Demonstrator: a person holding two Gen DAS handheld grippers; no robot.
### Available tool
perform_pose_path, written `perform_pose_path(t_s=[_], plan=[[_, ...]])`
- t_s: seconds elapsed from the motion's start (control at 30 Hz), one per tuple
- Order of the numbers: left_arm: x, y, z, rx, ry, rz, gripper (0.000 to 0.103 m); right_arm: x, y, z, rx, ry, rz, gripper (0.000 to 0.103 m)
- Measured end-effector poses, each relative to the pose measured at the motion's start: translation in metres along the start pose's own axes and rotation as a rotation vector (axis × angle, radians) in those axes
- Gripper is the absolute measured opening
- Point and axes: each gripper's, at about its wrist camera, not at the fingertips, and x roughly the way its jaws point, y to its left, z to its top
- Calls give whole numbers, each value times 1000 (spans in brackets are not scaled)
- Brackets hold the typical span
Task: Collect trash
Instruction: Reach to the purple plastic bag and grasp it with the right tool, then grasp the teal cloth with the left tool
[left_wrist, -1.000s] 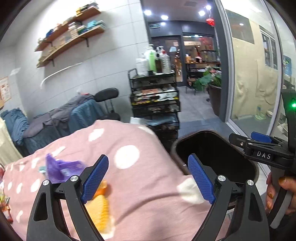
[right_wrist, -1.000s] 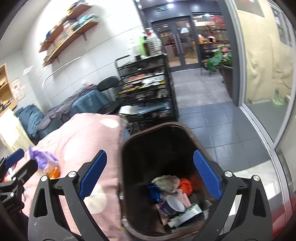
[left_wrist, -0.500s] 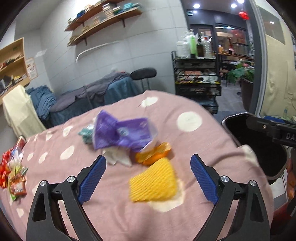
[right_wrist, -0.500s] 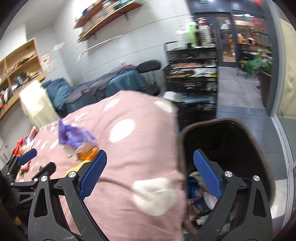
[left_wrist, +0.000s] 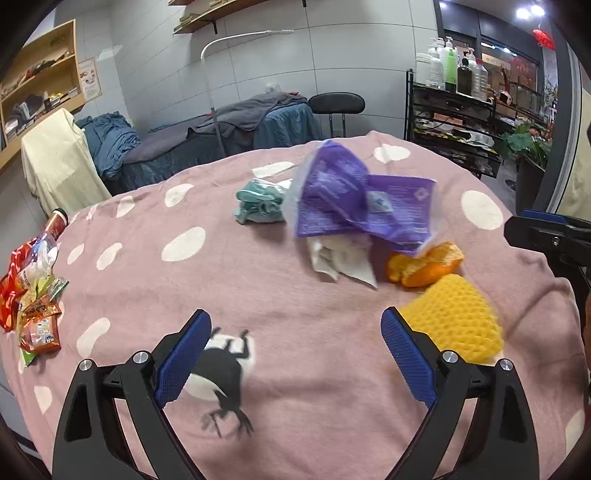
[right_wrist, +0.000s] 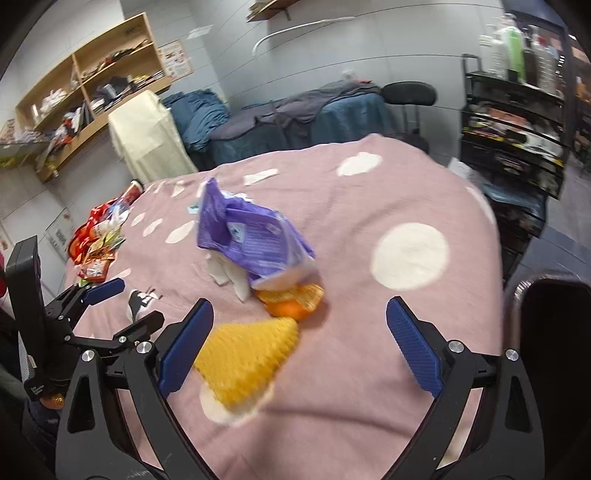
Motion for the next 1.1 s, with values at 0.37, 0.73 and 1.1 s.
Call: perform_pose_path(t_s=[0.37,0.73,1.1], plan=[[57,64,48,-82,38,-67,92,89,30,47,-296,136,29,76],[100,64,74,-122,69,-115,88,63,28,36,-286,94,96,8],[112,53,81,-110,84,-88,13,11,23,19,-187,-33,70,8]])
